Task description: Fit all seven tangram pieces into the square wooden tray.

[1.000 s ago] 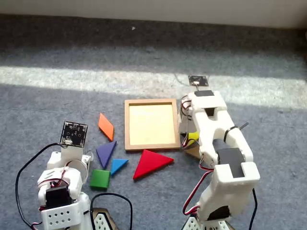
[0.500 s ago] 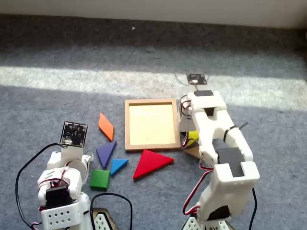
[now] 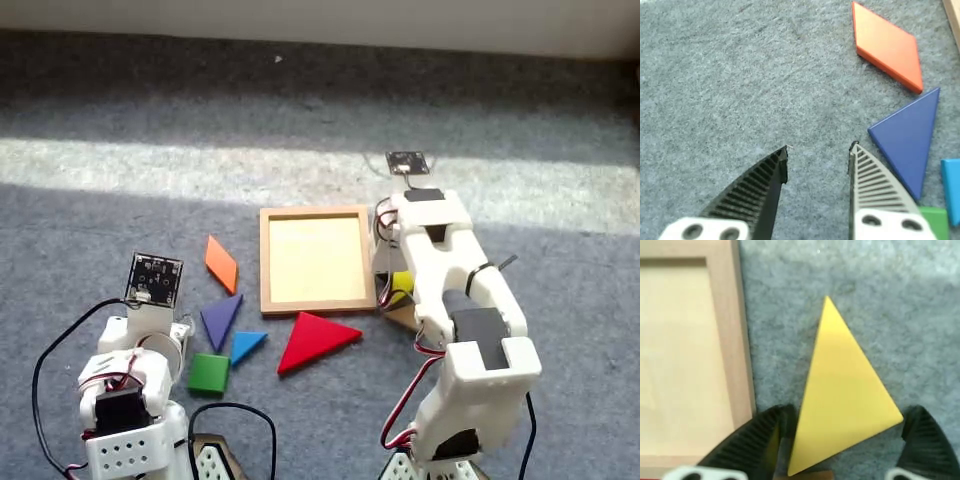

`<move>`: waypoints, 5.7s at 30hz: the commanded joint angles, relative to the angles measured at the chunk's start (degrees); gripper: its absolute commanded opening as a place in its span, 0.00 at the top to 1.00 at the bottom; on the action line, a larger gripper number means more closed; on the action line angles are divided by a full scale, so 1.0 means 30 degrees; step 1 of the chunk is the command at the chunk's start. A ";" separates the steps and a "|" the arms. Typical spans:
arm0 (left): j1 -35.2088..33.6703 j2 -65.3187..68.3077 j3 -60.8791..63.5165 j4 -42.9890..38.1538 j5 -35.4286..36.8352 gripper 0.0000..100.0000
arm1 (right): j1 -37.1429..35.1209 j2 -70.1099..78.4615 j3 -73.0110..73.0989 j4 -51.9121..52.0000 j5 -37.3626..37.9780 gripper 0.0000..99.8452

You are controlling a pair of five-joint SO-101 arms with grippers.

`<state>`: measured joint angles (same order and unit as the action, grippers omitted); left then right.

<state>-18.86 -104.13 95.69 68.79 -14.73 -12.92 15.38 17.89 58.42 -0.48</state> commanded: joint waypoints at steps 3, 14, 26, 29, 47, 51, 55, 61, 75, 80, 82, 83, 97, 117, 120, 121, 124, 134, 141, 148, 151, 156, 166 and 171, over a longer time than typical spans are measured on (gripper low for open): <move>0.0308 -0.0132 0.0103 -0.0059 -0.0117 0.79 | -0.0278 -0.0044 -0.0513 -0.1304 0.0205 0.71; 0.0308 -0.0132 0.0103 -0.0059 -0.0117 0.79 | -0.0132 -0.0366 -0.0513 -0.1275 0.0205 0.74; 0.0308 -0.0132 0.0249 -0.0059 -0.0117 0.79 | -0.0190 -0.6637 0.2711 -0.1421 0.0205 0.74; 0.0308 -0.0132 0.0278 -0.0088 -0.0117 0.79 | -0.0249 -0.7487 0.3150 -0.1451 0.0205 0.74; 0.0308 -0.0132 0.0278 -0.0088 -0.0117 0.79 | -0.0571 -0.0015 -0.4469 0.1626 0.0059 0.63; 0.0308 -0.0132 0.0278 -0.0088 -0.0117 0.79 | -0.0542 0.1011 -0.5201 0.1568 0.0117 0.63; 0.0308 -0.0132 0.0278 -0.0088 -0.0117 0.79 | -0.0542 0.1568 -0.5289 0.1568 0.0147 0.63; 0.0308 -0.0132 0.0278 -0.0088 -0.0117 0.79 | -0.0542 0.2359 -0.5319 0.1568 0.0176 0.67; 0.0308 -0.0132 0.0278 -0.0088 -0.0117 0.79 | 0.0073 0.2652 -0.5348 0.1568 0.0205 0.76; 0.0308 -0.0132 0.0278 -0.0088 -0.0117 0.79 | 0.0073 0.0425 -0.5114 0.1538 0.0205 0.77; 0.0308 -0.0132 0.0278 -0.0088 -0.0117 0.79 | 0.0161 -0.0308 -0.4469 0.1538 0.0205 0.77; 0.0308 -0.0132 0.0278 -0.0088 -0.0117 0.79 | 0.0220 -0.0630 -0.4176 0.1538 0.0205 0.77; 0.0308 -0.0132 0.0278 -0.0088 -0.0117 0.79 | -0.2916 -0.6315 -0.0864 0.1685 0.0029 0.77; 0.0308 -0.0132 0.0278 -0.0088 -0.0117 0.79 | -0.7018 -0.2418 -0.4557 0.3326 -0.3311 0.77; 0.0308 -0.0132 0.0278 -0.0088 -0.0117 0.79 | -0.6520 -0.3209 -0.5377 0.4117 -0.3136 0.77; 0.0308 -0.0132 0.0278 -0.0088 -0.0117 0.79 | -0.6286 -0.3707 -0.5524 0.4440 -0.2755 0.77; 0.0308 -0.0132 0.0278 -0.0088 -0.0117 0.79 | -0.5348 -0.5348 -0.5436 0.4821 -0.1729 0.77; 0.0308 -0.0132 0.0278 -0.0088 -0.0117 0.79 | -0.0630 -0.6403 -0.1216 0.1216 0.1700 0.77; 0.0308 -0.0132 0.0308 -0.0469 -0.0117 0.79 | 0.2066 -0.4586 0.0366 -0.1597 0.5099 0.89; 0.0308 -0.0132 0.0337 -0.0469 -0.0117 0.79 | 0.2183 -0.1832 0.0366 -0.1597 0.6886 0.92; 0.0308 -0.0132 0.0337 -0.0469 -0.0117 0.79 | 0.2183 -0.1216 0.0366 -0.1568 0.7209 0.92; 0.0308 -0.0132 0.0337 -0.0469 -0.0117 0.79 | 0.1626 -0.1245 0.0337 -0.0659 0.7209 0.92; 0.0308 -0.0132 0.0337 -0.0469 -0.0117 0.79 | -0.1128 -0.3883 0.0484 -0.0073 0.5509 0.92; 0.0308 -0.0132 0.0337 -0.0469 -0.0117 0.79 | -0.2945 -0.4996 0.0542 -0.0132 0.5421 0.92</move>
<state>-18.86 -104.13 95.96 68.44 -14.73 -18.46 4.31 19.82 58.07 16.40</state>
